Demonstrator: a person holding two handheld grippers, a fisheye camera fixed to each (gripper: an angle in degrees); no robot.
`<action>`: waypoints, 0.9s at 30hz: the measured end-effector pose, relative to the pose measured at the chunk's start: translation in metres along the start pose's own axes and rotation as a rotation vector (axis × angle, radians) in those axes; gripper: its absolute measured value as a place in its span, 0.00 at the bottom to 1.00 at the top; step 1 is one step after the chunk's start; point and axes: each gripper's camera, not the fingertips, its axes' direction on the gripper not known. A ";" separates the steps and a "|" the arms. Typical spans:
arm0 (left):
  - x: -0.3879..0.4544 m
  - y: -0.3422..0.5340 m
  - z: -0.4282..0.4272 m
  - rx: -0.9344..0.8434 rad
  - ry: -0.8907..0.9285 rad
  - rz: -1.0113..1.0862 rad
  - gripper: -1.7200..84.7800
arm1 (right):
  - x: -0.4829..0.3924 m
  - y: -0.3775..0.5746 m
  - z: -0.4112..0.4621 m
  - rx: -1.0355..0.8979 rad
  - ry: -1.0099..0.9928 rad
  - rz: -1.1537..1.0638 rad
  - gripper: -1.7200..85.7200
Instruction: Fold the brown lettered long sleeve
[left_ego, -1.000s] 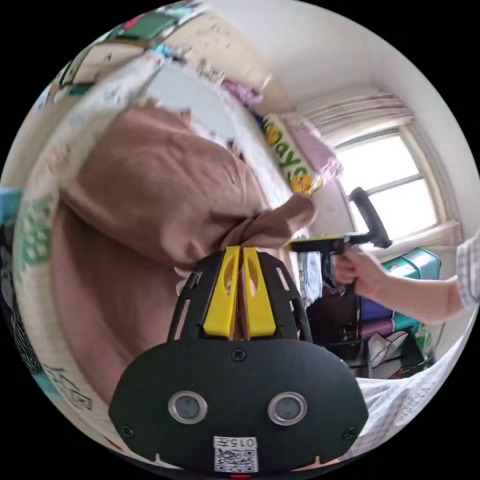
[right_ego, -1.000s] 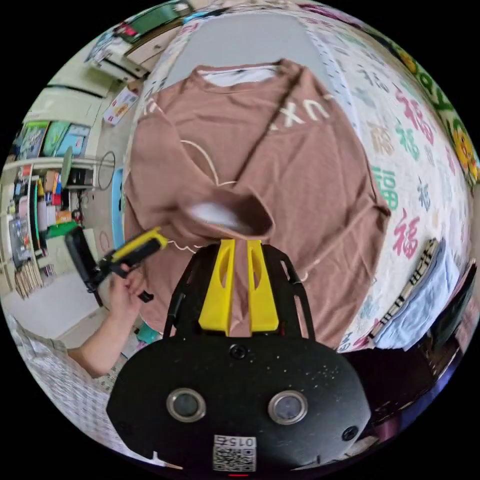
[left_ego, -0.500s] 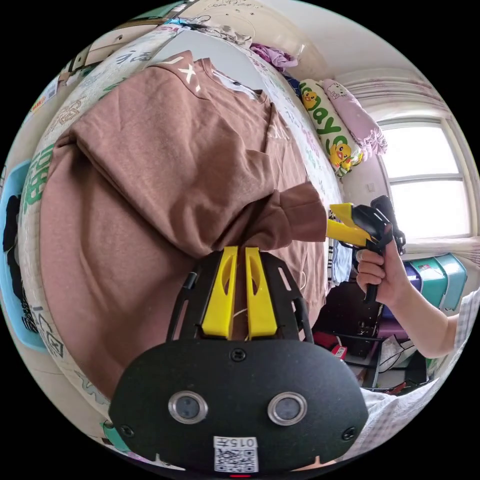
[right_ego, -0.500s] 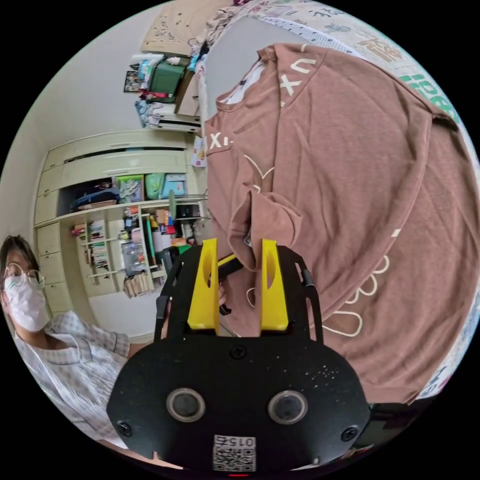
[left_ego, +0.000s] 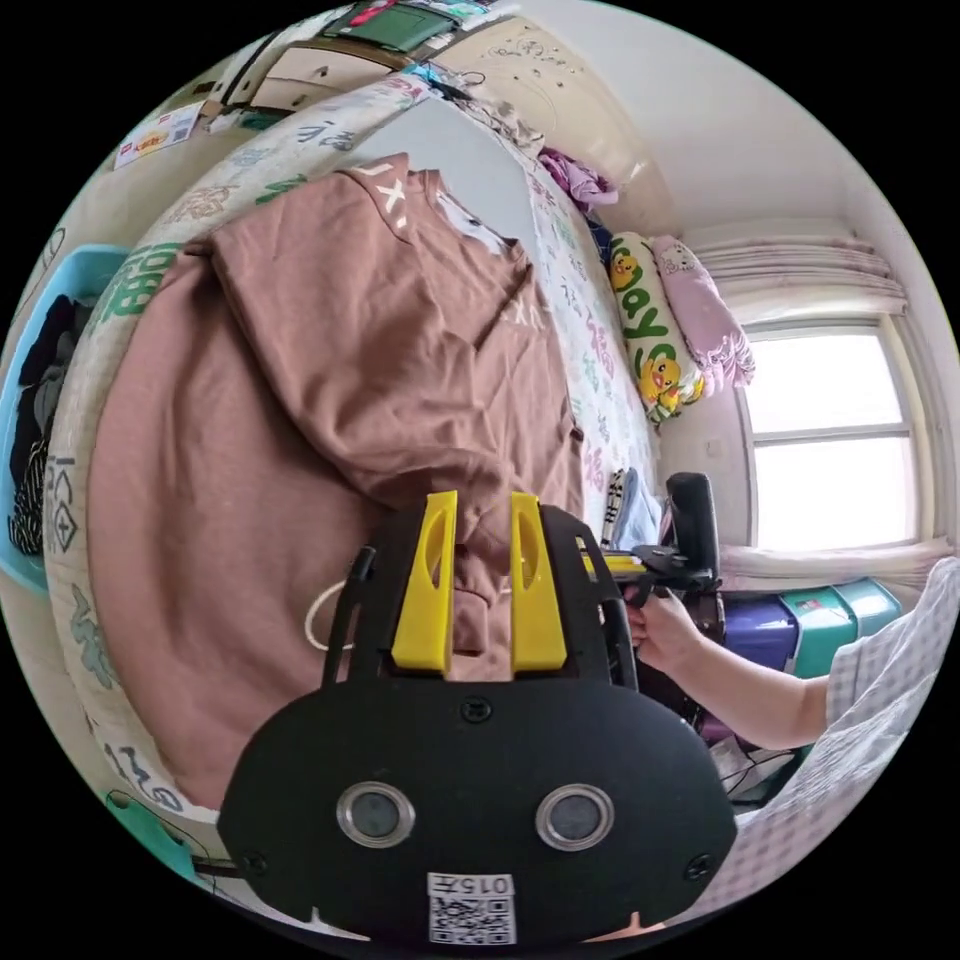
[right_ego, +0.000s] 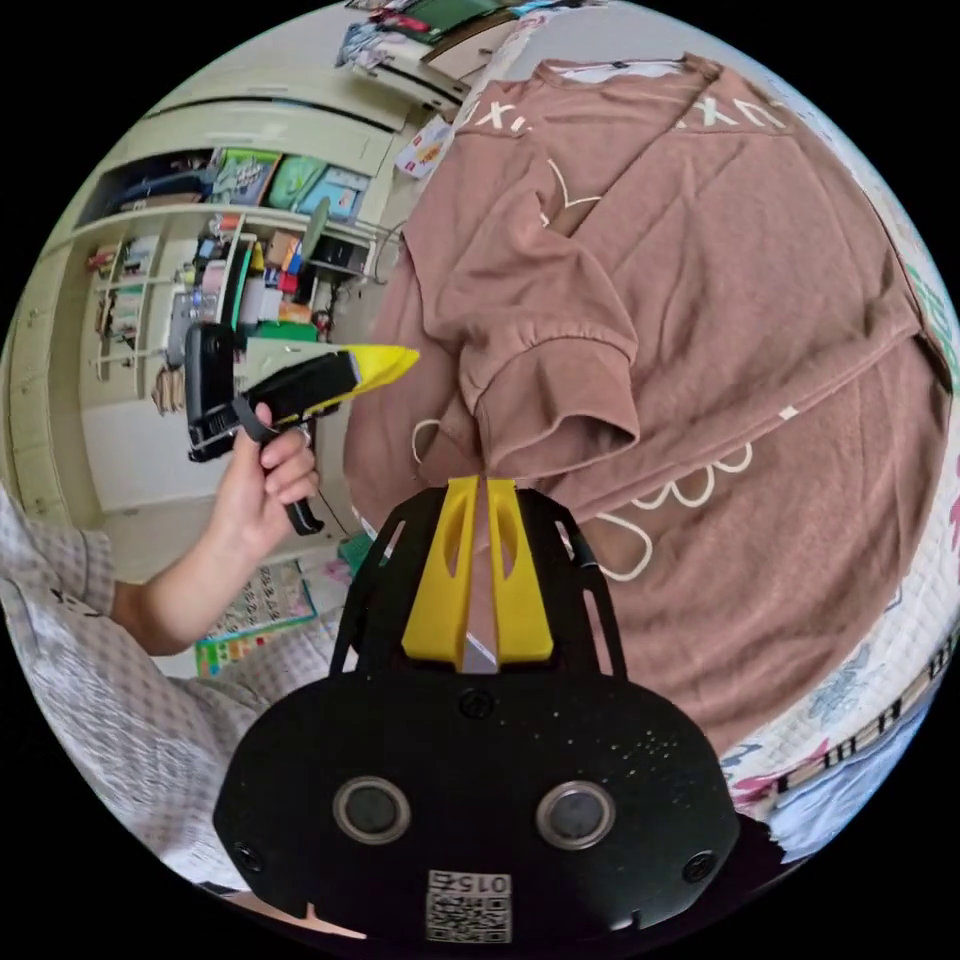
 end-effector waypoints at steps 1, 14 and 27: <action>0.005 0.001 0.009 -0.026 -0.020 0.008 0.12 | -0.002 0.007 -0.001 0.007 0.068 -0.029 0.06; 0.060 0.012 0.108 -0.124 -0.399 0.092 0.09 | -0.014 -0.034 0.062 -0.032 0.501 -0.273 0.07; 0.126 0.007 0.118 -0.130 -0.112 0.245 0.03 | 0.025 0.051 0.016 0.085 0.410 -0.102 0.02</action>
